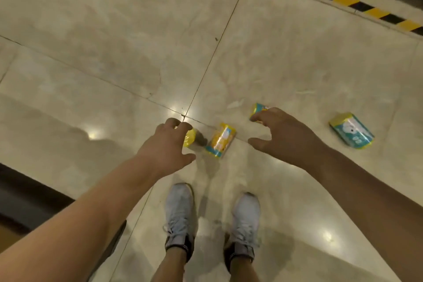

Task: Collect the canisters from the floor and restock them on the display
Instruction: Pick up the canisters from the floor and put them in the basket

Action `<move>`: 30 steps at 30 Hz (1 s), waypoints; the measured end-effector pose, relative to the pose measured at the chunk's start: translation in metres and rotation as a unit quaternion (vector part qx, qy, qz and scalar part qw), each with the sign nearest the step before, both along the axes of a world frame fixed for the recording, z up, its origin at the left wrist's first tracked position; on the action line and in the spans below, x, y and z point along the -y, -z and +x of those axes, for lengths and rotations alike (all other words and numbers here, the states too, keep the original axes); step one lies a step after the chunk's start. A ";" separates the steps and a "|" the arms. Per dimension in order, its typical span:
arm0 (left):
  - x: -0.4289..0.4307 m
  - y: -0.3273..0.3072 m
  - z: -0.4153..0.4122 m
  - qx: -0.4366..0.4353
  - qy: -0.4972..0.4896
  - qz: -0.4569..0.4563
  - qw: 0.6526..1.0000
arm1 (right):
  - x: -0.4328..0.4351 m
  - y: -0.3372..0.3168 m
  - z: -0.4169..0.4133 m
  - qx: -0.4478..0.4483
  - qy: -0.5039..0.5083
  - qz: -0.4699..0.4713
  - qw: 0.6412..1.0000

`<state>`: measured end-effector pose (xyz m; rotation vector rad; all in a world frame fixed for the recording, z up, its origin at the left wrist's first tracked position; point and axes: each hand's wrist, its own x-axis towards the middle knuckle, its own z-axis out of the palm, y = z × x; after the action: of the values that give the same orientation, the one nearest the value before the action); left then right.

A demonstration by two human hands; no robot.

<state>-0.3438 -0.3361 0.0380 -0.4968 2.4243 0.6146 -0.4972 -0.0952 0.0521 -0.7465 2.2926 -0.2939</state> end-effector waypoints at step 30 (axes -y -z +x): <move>0.033 0.162 -0.010 -0.071 0.001 -0.071 0.995 | 0.087 0.275 -0.006 0.197 0.294 0.131 0.926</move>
<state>-0.3539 -0.3690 -0.1241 -0.5248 2.6161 0.4937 -0.5030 -0.1822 -0.2233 0.1477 2.0534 -0.3587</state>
